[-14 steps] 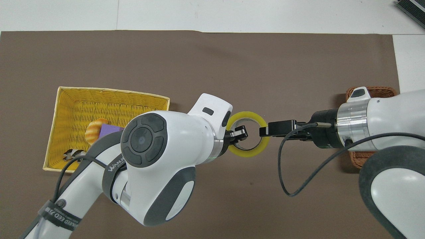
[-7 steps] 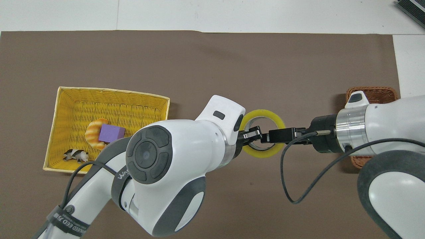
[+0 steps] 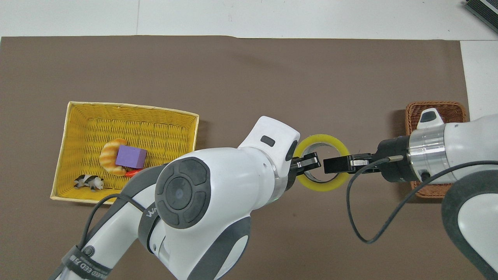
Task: Move tape to another basket
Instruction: 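Grasp the tape with the right gripper and open the left gripper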
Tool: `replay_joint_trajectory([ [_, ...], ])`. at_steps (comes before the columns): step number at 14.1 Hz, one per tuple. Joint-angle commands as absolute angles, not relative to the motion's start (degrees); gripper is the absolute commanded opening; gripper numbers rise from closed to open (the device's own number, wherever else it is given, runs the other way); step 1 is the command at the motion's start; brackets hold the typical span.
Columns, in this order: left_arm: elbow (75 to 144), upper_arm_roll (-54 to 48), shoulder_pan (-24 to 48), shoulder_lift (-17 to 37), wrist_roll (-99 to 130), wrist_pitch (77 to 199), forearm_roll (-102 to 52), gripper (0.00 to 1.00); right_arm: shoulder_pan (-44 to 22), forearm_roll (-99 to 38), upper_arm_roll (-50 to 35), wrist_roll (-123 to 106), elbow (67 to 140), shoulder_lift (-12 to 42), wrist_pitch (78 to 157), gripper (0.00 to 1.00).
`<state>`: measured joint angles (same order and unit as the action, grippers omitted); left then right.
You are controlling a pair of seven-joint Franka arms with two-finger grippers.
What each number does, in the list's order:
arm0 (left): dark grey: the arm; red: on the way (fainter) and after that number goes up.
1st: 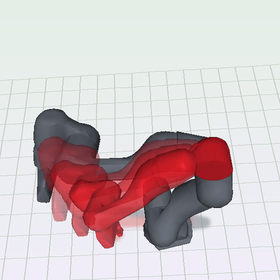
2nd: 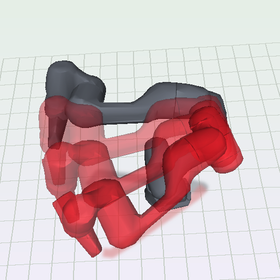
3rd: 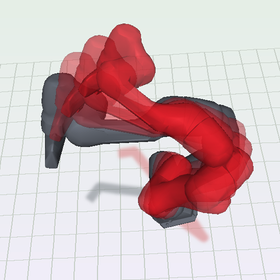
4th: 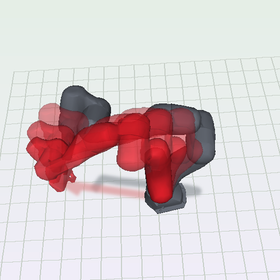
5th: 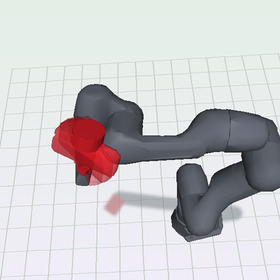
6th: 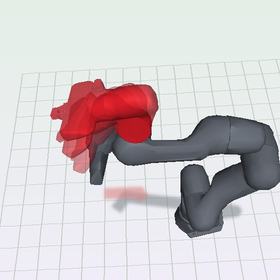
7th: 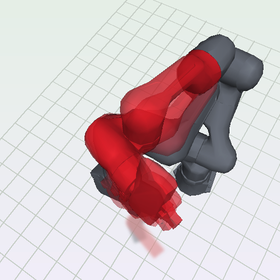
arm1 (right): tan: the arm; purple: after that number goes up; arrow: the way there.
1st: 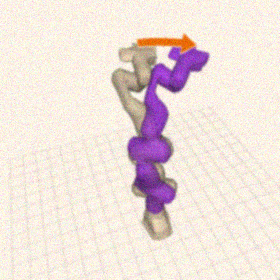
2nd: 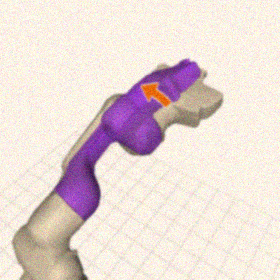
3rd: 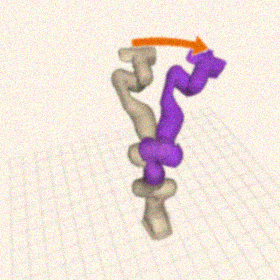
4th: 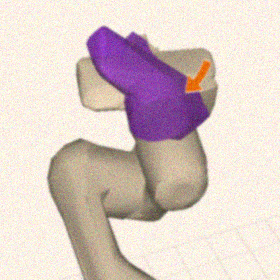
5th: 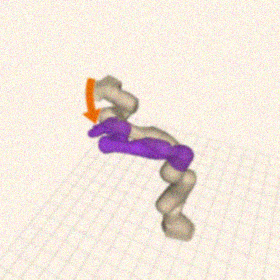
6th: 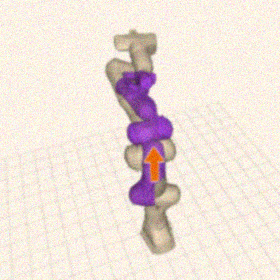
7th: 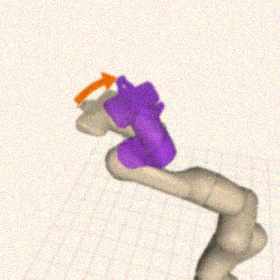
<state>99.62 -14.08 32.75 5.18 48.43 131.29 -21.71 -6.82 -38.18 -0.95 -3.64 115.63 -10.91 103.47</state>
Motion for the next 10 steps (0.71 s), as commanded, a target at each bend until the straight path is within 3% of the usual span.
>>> replay_joint_trajectory([
  [1, 99.8, -13.3, 32.7, 2.9, 48.7, 130.4, -23.0, 1.0, -5.4, -38.8, -1.1, -4.8, 116.5, -11.8, 102.7, 0.0],
  [6, 99.8, -12.5, 28.5, -0.8, 50.0, 123.0, -23.6, 1.0, -5.0, -38.8, -1.0, -4.7, 116.5, -11.7, 102.8, 0.0],
  [10, 98.1, -12.5, 21.3, -0.7, 47.6, 115.5, -20.5, 1.0, 0.3, -38.7, -0.8, -5.8, 115.1, -11.7, 100.3, 0.0],
])
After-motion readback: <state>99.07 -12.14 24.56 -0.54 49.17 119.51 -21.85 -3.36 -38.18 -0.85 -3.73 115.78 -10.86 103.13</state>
